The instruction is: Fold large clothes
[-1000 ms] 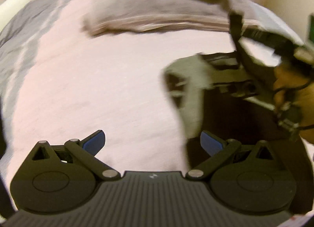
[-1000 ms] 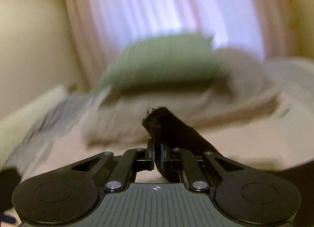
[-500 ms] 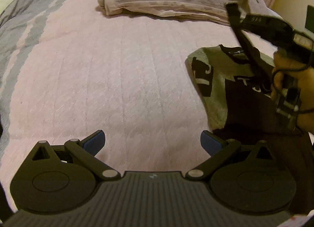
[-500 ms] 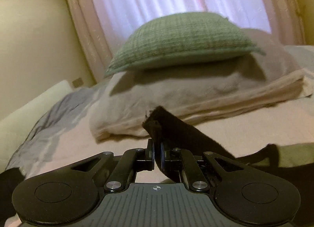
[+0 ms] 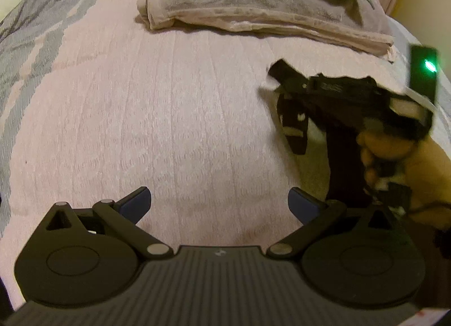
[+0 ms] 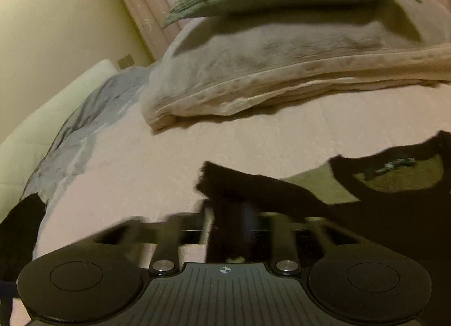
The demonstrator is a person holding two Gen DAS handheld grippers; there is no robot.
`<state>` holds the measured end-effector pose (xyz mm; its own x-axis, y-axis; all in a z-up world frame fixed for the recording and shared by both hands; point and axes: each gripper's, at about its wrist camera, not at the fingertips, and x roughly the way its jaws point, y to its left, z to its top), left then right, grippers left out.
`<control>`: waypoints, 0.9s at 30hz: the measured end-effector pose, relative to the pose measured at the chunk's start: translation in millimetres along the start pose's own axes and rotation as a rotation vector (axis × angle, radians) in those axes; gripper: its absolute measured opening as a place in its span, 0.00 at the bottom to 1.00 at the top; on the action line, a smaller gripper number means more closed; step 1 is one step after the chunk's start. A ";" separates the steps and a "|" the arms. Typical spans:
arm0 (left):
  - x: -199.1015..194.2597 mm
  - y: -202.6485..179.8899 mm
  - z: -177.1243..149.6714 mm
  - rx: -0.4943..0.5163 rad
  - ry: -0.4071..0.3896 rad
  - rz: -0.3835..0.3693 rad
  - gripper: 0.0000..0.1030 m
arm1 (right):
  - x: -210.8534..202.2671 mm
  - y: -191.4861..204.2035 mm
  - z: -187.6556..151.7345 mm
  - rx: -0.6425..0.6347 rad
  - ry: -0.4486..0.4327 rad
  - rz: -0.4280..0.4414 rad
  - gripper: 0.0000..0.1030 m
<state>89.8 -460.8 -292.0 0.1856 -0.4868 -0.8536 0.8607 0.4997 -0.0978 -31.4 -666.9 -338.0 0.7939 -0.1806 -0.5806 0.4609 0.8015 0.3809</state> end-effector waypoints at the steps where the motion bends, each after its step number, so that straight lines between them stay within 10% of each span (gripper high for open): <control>1: 2.3 2.2 4.6 -0.010 -0.002 -0.013 0.99 | -9.0 -1.6 0.0 -0.008 -0.008 0.003 0.56; 6: 26.8 6.7 38.3 -0.090 -0.043 -0.122 0.98 | -67.6 -19.9 -9.8 -0.080 -0.019 -0.074 0.56; 16: 130.6 -26.4 97.9 -0.272 -0.018 -0.341 0.79 | -165.2 -135.5 -33.4 0.027 -0.019 -0.545 0.56; 19: 150.4 -35.4 102.6 -0.279 0.009 -0.351 0.57 | -182.2 -168.2 -35.4 0.110 -0.015 -0.597 0.56; 21: 152.3 -44.6 105.5 -0.241 0.014 -0.312 0.20 | -189.1 -179.4 -41.0 0.130 0.016 -0.609 0.56; 27: 106.2 -68.4 122.3 -0.140 -0.089 -0.326 0.08 | -182.1 -179.9 -58.4 0.034 0.103 -0.563 0.57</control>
<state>108.7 -634.3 -313.4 -0.0416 -0.6938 -0.7190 0.8093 0.3986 -0.4315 -282.1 -744.9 -342.8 0.3802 -0.5166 -0.7672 0.8153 0.5788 0.0143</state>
